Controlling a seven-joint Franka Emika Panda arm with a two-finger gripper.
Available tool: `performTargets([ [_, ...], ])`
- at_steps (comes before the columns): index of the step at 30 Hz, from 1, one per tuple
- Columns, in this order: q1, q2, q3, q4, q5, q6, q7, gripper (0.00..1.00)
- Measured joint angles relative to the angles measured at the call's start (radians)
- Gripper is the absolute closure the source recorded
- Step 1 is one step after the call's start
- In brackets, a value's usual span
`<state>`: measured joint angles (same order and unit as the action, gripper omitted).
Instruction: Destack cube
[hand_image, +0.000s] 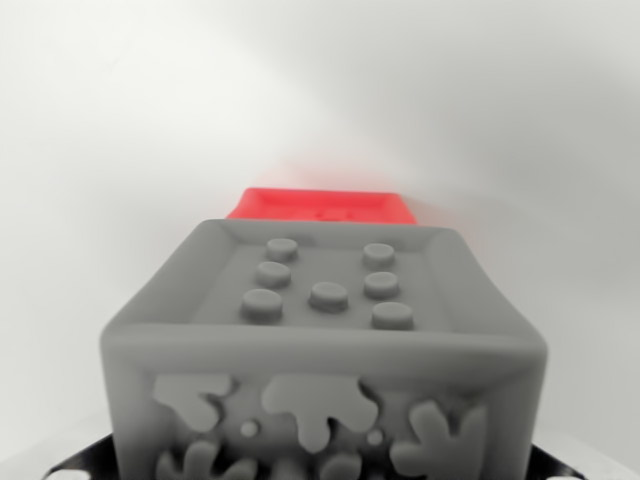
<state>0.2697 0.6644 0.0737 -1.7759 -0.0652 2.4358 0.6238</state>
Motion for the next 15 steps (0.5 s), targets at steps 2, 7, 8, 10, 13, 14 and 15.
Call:
performTargets([
  [2, 0.0, -0.007, 0.0, -0.002, 0.0, -0.004, 0.0, 1.0],
  [7, 0.0, -0.026, 0.001, -0.003, 0.0, -0.021, 0.0, 1.0],
  [8, 0.0, -0.028, 0.001, -0.003, 0.0, -0.023, 0.0, 1.0],
  [10, 0.0, -0.037, 0.001, -0.005, 0.0, -0.031, 0.0, 1.0],
  [13, -0.001, -0.05, 0.002, -0.005, 0.0, -0.043, 0.0, 1.0],
  [14, -0.001, -0.055, 0.002, -0.005, 0.0, -0.047, 0.0, 1.0],
  [15, -0.001, -0.058, 0.003, -0.006, 0.0, -0.049, 0.0, 1.0],
])
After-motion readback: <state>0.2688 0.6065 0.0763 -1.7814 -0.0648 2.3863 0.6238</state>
